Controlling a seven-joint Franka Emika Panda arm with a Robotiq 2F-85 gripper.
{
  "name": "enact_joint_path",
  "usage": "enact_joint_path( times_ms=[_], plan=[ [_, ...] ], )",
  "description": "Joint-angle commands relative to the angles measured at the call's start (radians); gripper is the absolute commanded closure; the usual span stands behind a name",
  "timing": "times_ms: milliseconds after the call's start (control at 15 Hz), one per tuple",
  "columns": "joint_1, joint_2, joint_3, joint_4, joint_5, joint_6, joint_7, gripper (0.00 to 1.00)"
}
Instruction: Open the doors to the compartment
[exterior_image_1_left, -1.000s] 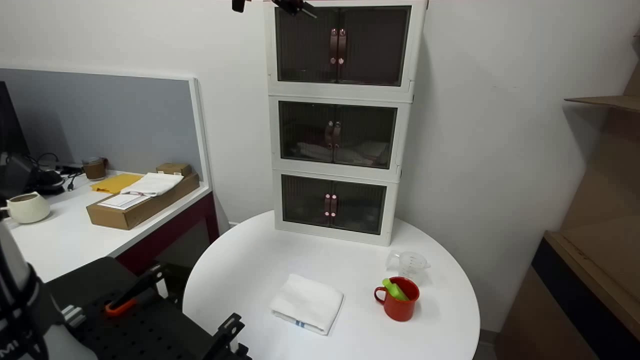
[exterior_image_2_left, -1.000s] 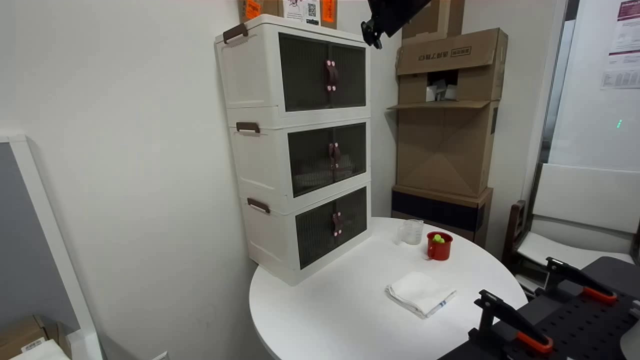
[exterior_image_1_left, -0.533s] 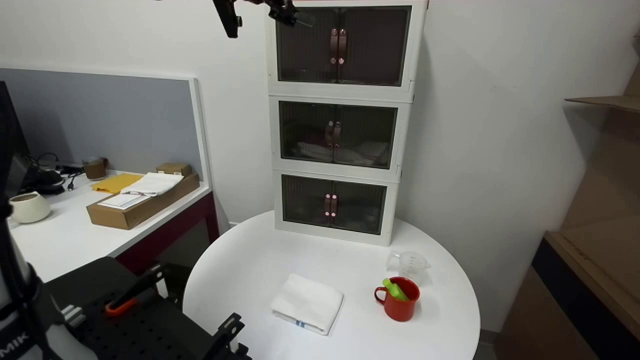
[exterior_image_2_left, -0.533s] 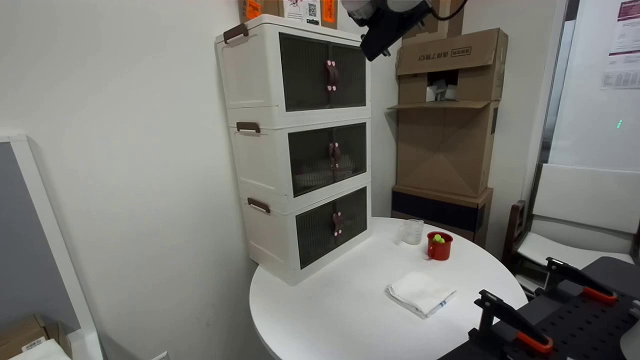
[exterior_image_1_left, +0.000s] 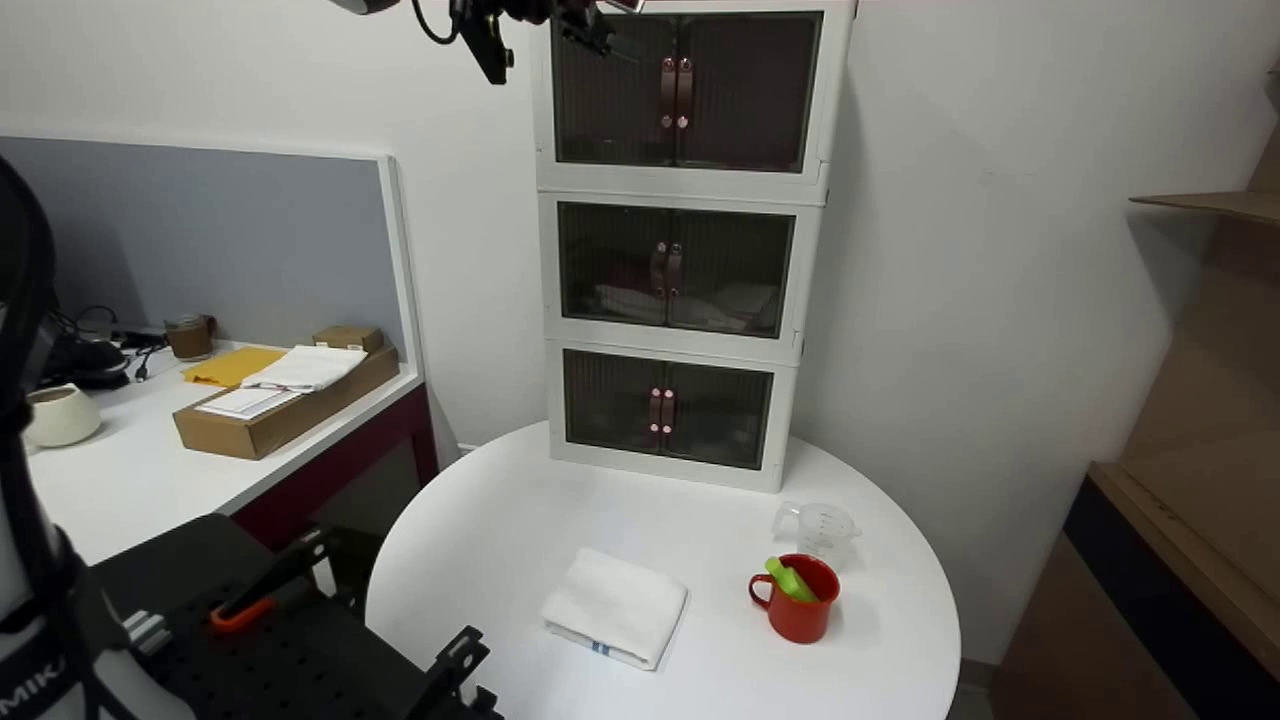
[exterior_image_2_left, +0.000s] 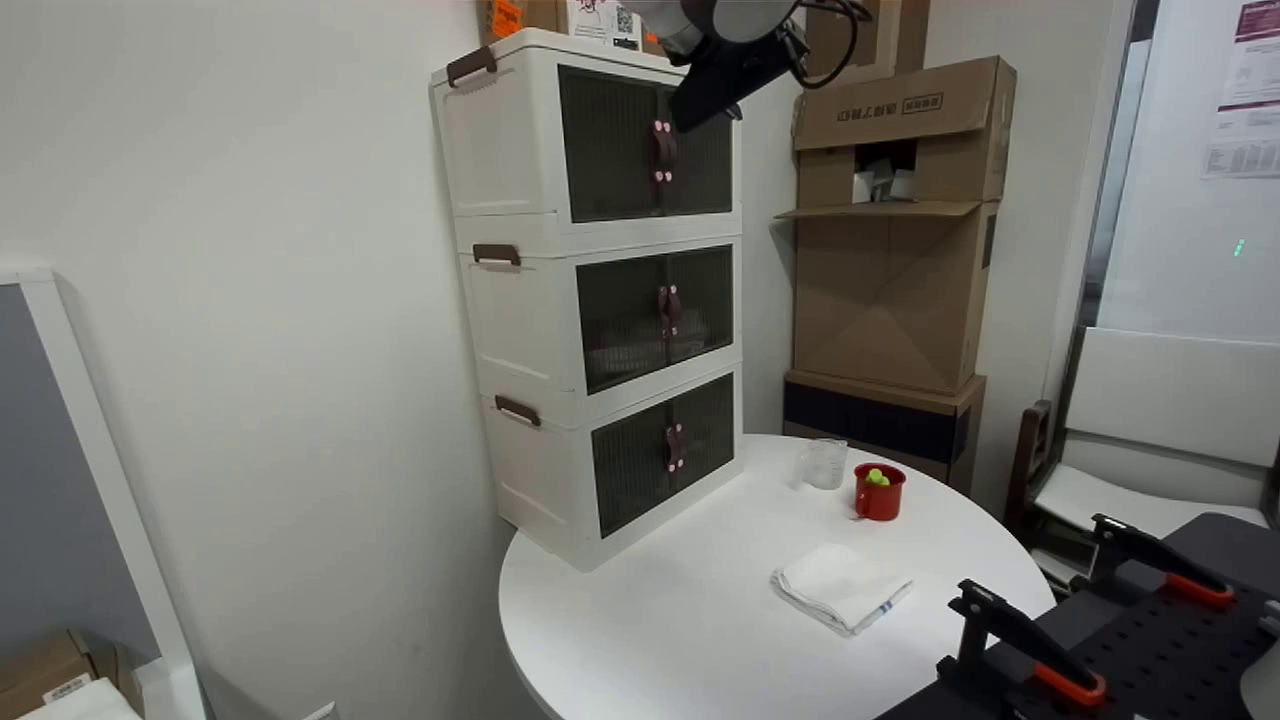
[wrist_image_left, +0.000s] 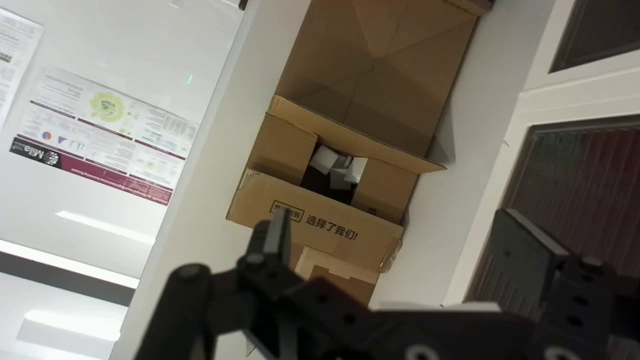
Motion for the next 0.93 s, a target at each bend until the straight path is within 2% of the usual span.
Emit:
enact_joint_path(
  times_ms=[0,467,867],
  plan=[
    [0.025,0.086,-0.048,0.126,-0.034,0.080,-0.035,0.00],
    [0.031,0.196,-0.086,0.251,-0.016,0.216,-0.124,0.00],
    [0.024,0.249,-0.098,0.308,0.042,0.358,-0.264,0.00]
  ],
)
